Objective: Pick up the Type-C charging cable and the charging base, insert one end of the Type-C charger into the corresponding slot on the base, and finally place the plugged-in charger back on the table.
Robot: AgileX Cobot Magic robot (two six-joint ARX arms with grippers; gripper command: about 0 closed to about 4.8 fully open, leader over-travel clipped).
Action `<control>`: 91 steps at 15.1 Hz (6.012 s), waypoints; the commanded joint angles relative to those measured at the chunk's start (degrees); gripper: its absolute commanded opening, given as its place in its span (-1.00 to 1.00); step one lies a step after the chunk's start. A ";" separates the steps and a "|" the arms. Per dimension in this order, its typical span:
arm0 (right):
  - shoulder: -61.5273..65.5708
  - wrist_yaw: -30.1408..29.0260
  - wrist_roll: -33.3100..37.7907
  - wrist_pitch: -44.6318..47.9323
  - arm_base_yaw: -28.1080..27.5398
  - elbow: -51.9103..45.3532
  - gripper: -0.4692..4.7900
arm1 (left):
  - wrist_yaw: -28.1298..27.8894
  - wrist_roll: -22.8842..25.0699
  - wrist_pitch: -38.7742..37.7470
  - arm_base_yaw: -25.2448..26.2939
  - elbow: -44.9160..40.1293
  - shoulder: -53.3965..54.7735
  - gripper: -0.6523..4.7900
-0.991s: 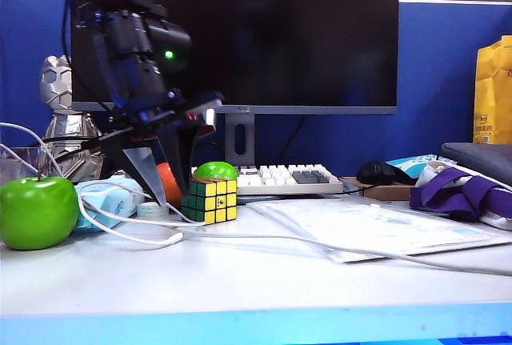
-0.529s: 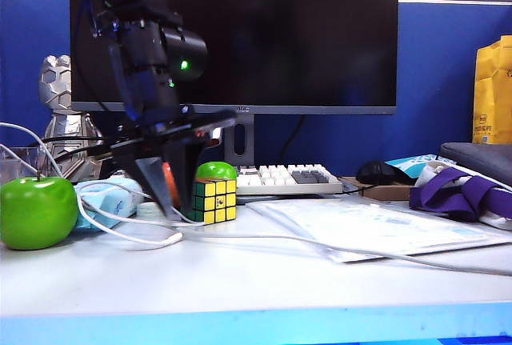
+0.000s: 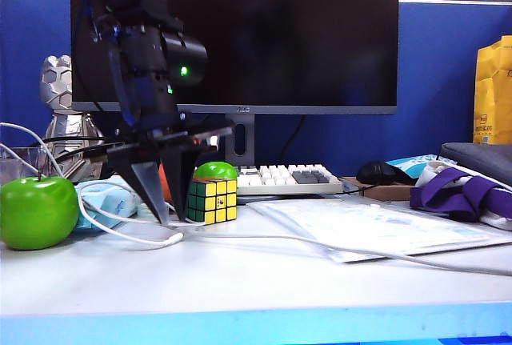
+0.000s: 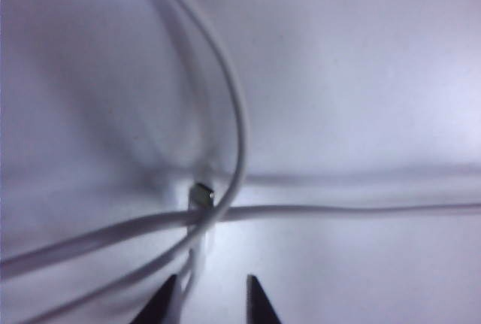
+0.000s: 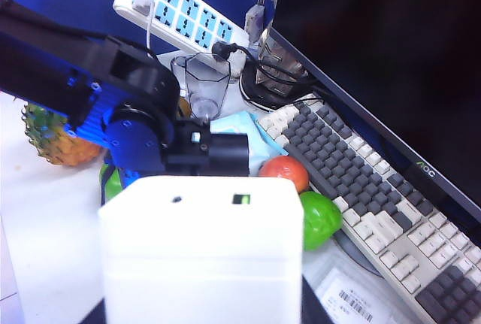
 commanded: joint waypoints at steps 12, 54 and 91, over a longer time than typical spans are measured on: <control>-0.42 -0.37 0.17 1.29 0.13 0.33 -0.84 | -0.09 0.66 2.25 -0.09 -0.11 3.72 -0.32; -8.52 14.60 -58.45 -6.84 0.17 0.31 -0.84 | 81.44 -11.26 12.79 -0.04 8.31 -18.82 -0.78; -5.70 -3.93 -87.34 -0.94 0.17 0.28 -0.84 | 82.31 -18.16 21.00 -1.44 8.35 -18.82 -0.78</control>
